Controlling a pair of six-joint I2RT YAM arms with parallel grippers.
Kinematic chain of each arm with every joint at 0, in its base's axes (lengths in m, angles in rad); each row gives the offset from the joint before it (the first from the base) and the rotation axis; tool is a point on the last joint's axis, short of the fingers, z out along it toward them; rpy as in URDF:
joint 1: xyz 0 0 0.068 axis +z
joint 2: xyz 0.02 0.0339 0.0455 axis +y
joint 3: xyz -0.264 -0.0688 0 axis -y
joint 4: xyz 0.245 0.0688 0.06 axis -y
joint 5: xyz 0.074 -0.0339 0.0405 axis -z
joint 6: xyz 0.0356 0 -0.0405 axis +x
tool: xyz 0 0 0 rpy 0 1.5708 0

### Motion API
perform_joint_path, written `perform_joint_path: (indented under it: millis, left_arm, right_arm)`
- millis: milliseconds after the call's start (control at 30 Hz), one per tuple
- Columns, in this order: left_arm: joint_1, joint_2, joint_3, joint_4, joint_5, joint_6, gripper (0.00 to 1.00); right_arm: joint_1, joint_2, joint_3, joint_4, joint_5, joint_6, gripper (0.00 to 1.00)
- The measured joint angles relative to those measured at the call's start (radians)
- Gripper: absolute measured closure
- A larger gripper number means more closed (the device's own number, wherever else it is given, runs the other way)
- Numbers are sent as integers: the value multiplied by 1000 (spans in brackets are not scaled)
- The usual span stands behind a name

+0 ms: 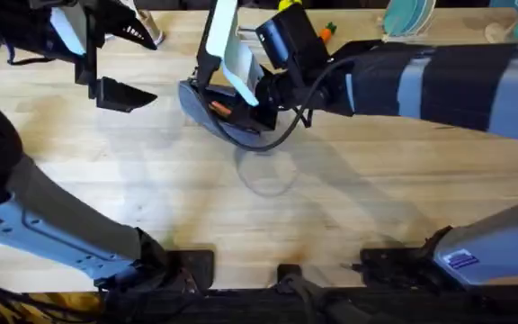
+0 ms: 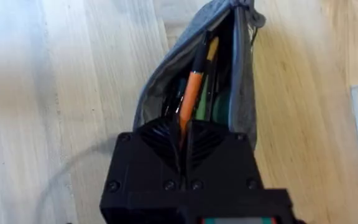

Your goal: Unzip the bag, pick up the pens from the table one at a time and place them inside, then zip the bag closed.

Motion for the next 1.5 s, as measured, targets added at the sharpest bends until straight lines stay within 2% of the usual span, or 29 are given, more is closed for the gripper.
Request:
perform_joint_path:
  millis: [400, 433, 600, 633, 667, 867, 1000, 1200, 1333, 1500]
  left_arm:
    - [0, 0, 0, 0, 0, 0, 8]
    - [0, 0, 0, 0, 0, 0, 8]
    - [0, 0, 0, 0, 0, 0, 8]
    - [0, 0, 0, 0, 0, 0, 8]
    - [0, 0, 0, 0, 0, 0, 8]
    - [0, 0, 0, 0, 0, 0, 8]
    - [0, 0, 0, 0, 0, 0, 8]
    - [0, 0, 0, 0, 0, 0, 8]
    - [0, 0, 0, 0, 0, 0, 8]
    - [0, 0, 0, -13, 0, 0, 6]
  right_arm:
    - [0, 89, 0, 127, 46, 119, 949]
    - [0, 94, 0, 128, 47, 132, 834]
    - [0, 100, 0, 137, 57, 156, 114]
    - [-2, 100, 0, 141, 58, 157, 36]
    - [-2, 100, 0, 144, 60, 162, 12]
    - [-2, 73, 0, 141, 60, 261, 4]
    - [-2, 0, 0, 143, 59, 443, 4]
    - [-2, -103, 0, 147, 59, 813, 3]
    - [-2, -116, 0, 147, 56, 1004, 3]
    - [-2, -105, 0, 193, 57, 1122, 3]
